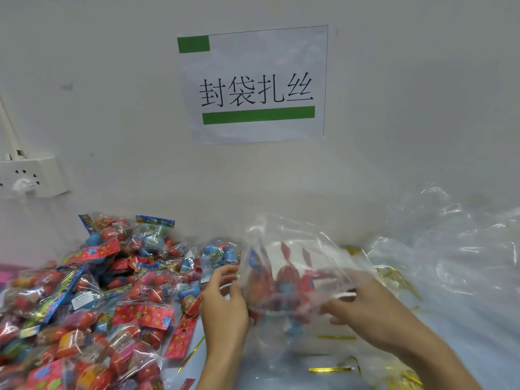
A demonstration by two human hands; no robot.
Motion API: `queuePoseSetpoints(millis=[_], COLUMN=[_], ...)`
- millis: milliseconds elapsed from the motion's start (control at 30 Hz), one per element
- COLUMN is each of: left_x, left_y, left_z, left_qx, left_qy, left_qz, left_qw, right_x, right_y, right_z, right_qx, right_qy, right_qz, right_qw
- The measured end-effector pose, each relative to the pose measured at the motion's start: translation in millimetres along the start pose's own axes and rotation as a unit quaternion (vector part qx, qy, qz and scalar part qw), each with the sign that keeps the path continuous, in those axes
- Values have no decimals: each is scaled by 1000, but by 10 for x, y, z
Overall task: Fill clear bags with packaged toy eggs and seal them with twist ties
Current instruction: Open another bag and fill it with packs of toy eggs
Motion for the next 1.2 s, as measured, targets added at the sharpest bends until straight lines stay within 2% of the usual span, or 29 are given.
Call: queuePoseSetpoints(millis=[33, 100, 167, 200, 267, 333, 400, 533, 600, 667, 767, 833, 933, 1000, 1067, 1133, 1200], left_x=[-8, -56, -143, -182, -184, -114, -87, -149, -130, -119, -130, -133, -131, -148, -158, -168, -170], left_y=[-35, -81, -115, -144, -190, -249, -280, -260, -312, -310, -147, -104, -85, 1, 64, 30, 2], left_z=[0, -84, -196, -226, -213, -107, -48, -112, -72, -77, -129, -109, -25, 20, 23, -26, -85], left_qx=[-39, -110, -92, -75, -73, -130, -188, -146, -163, -164, -63, 8, 79, 145, 191, 163, 118], left_qy=[23, 130, 227, 243, 215, 139, 102, 118, 100, 121, 175, 211, 309, 366, 380, 376, 374], left_qz=[-2, 26, 20, 4, -32, -62, -56, -44, -70, -55, 8, 12, 3, 16, 22, 13, -20], left_qw=[999, 985, 969, 967, 973, 980, 975, 981, 979, 978, 982, 977, 948, 919, 905, 912, 920], right_x=[43, 77, 75, 72, 87, 106, 106, 109, 115, 126, 134, 112, 85, 59, 54, 67, 94], right_y=[-5, -26, -59, -76, -63, 17, 54, -93, -85, -95, -289, -347, -227, -242, -305, -293, -239], right_z=[-16, -48, -75, -90, -92, -16, 44, -27, 33, 49, -77, -117, -147, -214, -299, -373, -407], right_qx=[18, 49, 71, 75, 61, 56, 71, 25, 59, 103, 99, 118, 138, 102, 46, -2, -1], right_qy=[-53, -124, -161, -162, -155, -180, -211, -179, -214, -232, -163, -101, 23, 87, 110, 103, 77], right_qz=[10, 20, 26, 26, 38, 84, 111, 55, 74, 80, 11, -9, 58, 60, 37, 46, 71], right_qw=[998, 991, 984, 984, 985, 978, 969, 982, 972, 964, 982, 988, 988, 989, 992, 994, 995])
Point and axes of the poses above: each hand's wrist, its own x-axis towards the middle knuckle, its own z-axis out of the back of the hand, y = z × x, the point moved 6 cm from there along x, towards the middle knuckle, and after that the axes turned 8 degrees about z, right-handed, at the moved point
